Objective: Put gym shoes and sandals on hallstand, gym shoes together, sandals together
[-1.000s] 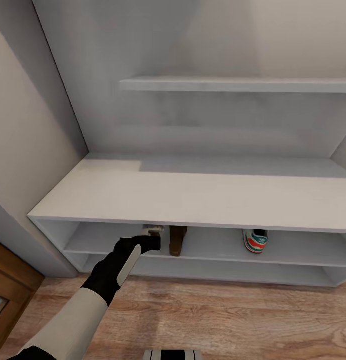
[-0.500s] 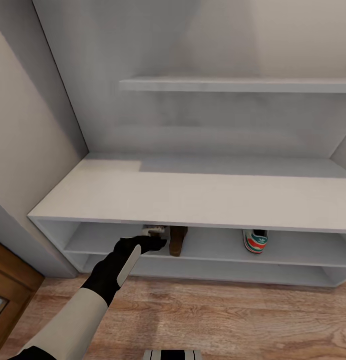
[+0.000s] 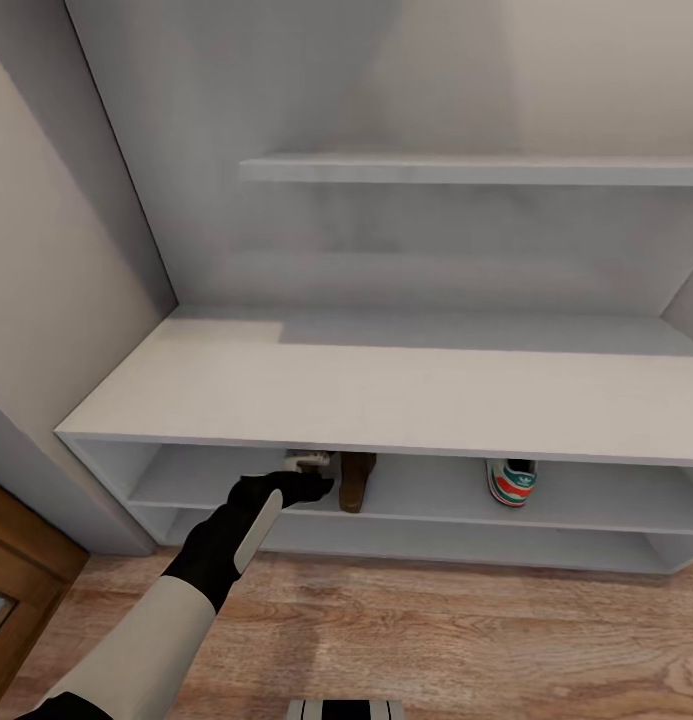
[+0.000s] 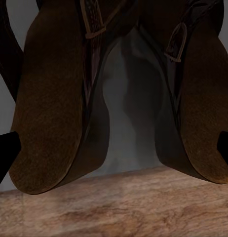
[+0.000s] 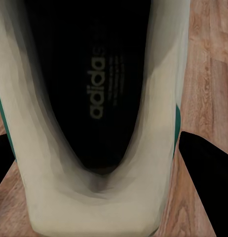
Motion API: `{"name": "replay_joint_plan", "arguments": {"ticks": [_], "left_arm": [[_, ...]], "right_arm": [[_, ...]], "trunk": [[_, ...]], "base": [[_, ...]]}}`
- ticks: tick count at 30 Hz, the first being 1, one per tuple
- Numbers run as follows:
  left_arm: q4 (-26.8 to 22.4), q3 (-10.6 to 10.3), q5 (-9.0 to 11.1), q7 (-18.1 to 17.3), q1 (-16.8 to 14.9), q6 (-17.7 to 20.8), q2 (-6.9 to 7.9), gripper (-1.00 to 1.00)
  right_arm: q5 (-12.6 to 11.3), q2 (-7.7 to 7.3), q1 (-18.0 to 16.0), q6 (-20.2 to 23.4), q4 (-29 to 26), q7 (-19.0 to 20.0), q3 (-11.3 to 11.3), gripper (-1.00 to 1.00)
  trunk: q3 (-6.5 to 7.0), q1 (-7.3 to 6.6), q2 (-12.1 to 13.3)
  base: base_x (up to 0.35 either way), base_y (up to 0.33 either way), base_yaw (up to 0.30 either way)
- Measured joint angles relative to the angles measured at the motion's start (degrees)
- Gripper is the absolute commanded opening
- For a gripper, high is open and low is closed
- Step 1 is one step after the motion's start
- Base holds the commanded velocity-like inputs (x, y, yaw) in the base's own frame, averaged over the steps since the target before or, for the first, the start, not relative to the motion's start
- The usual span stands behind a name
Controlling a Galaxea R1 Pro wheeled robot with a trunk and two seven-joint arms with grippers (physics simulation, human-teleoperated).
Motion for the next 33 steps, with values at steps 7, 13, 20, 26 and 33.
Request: {"name": "replay_joint_plan", "arguments": {"ticks": [7,13,20,26,33], "left_arm": [[0.0,0.0,0.0,0.0,0.0,0.0,0.09,1.00],[0.0,0.1,0.0,0.0,0.0,0.0,0.09,1.00],[0.0,0.1,0.0,0.0,0.1,0.0,0.09,1.00],[0.0,0.1,0.0,0.0,0.1,0.0,0.09,1.00],[0.0,0.1,0.0,0.0,0.0,0.0,0.09,1.00]], "right_arm": [[0.1,0.00,0.0,-0.1,0.1,-0.1,0.0,-1.00],[0.2,0.00,0.0,-0.1,0.1,-0.1,0.0,-1.00],[0.2,0.00,0.0,-0.1,0.1,-0.1,0.0,-1.00],[0.2,0.00,0.0,-0.1,0.1,-0.1,0.0,-1.00],[0.2,0.00,0.0,-0.1,0.1,-0.1,0.0,-1.00]], "trunk": [[0.00,0.00,0.0],[0.00,0.00,0.0],[0.00,0.00,0.0],[0.00,0.00,0.0],[0.00,0.00,0.0]], "base": [[0.000,0.000,0.000],[0.000,0.000,0.000],[0.000,0.000,0.000],[0.000,0.000,0.000],[0.000,0.000,0.000]]}}
